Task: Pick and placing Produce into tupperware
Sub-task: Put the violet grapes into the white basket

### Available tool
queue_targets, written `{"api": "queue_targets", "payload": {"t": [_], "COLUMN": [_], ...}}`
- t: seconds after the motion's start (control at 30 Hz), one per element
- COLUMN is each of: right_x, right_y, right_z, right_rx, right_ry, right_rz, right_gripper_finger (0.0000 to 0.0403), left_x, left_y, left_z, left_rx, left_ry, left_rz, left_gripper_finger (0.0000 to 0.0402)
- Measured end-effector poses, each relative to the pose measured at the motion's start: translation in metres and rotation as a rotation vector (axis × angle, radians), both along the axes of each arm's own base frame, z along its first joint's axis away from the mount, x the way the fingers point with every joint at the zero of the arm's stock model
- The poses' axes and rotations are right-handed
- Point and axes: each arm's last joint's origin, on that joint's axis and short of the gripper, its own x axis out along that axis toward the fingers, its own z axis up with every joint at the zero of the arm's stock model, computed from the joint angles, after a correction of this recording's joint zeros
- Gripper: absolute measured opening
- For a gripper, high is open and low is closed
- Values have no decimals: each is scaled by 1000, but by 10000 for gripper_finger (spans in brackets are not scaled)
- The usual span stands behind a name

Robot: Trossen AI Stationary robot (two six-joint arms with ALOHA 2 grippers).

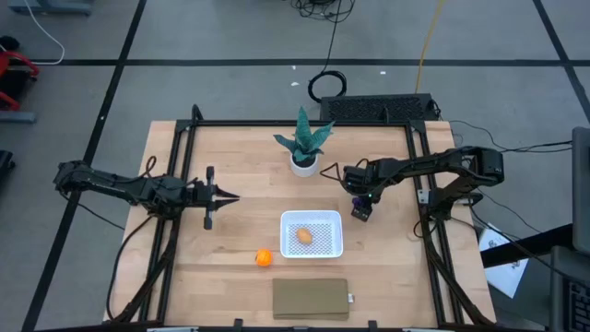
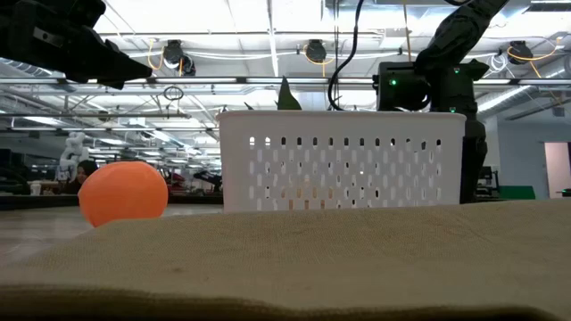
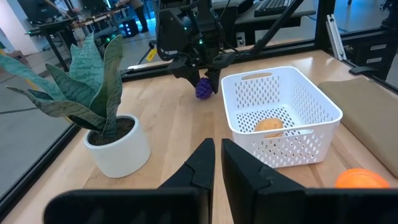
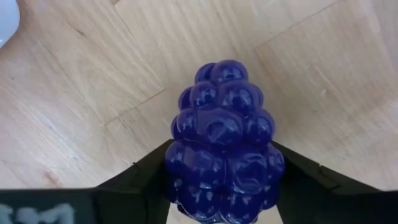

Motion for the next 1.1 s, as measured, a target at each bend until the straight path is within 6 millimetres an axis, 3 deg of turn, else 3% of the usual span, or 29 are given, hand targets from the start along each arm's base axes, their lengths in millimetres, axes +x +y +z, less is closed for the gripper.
{"api": "queue_targets", "payload": {"t": [0.7,0.87,1.1], "right_x": [1,1,14], "right_y": [-1,-1,4], "right_z": [14,33,75], "right_rx": [-54,-45,-46], "right_ry": [-69,-31,-28], "right_rz": [6,6,60], "right_gripper_finger": [209,209,210], "left_x": [0,0,0], "left_y": [0,0,0], "left_z": [0,-1,-1], "left_rx": [-2,-1,-1], "left_ry": [5,6,6], "left_rz": [0,0,1], "left_gripper_finger": [33,33,33]}}
